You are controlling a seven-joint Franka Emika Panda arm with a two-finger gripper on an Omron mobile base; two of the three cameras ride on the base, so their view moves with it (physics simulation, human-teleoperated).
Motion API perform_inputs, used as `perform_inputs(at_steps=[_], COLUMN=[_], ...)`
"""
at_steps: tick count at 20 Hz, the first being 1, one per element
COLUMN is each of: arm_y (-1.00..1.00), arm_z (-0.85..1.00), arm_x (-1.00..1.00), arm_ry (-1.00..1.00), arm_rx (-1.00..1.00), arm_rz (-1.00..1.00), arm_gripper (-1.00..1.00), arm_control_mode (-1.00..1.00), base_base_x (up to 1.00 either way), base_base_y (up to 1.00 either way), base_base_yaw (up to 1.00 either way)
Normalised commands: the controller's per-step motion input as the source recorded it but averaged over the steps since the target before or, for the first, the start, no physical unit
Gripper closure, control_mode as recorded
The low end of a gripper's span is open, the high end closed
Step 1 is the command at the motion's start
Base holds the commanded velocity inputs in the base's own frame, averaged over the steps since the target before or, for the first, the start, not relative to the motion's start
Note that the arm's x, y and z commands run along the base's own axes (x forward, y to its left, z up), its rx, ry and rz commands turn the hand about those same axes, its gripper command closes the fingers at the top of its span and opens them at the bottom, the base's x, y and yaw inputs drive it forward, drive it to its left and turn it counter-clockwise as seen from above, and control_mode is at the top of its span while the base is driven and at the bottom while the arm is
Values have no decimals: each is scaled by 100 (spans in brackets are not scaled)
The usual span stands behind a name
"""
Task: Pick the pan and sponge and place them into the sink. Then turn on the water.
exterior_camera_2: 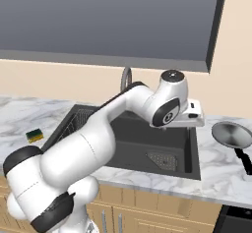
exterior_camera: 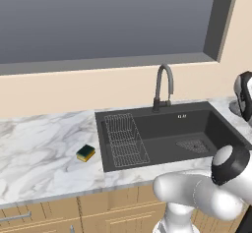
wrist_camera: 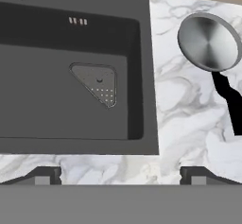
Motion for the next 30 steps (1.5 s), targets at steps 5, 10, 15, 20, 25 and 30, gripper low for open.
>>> perform_inputs(at_steps=[5, 10, 15, 20, 25, 30], arm_y=[-59, -51, -49, -45, -43, -47], arm_z=[-22, -23, -27, -30, -25, -10], arm_x=[0, 0, 0, 2, 9, 9], arm_ry=[0, 0, 0, 0, 0, 0], arm_rx=[0, 0, 0, 0, 0, 0], arm_rz=[0, 0, 0, 0, 0, 0], arm_gripper=[-100, -100, -100, -100, -100, -100], arm_control_mode=[-100, -100, -100, -100, -100, -100], base_base_x=[0, 0, 0, 0, 0, 0], base_base_y=[0, 0, 0, 0, 0, 0], base_base_yaw=[0, 0, 0, 0, 0, 0])
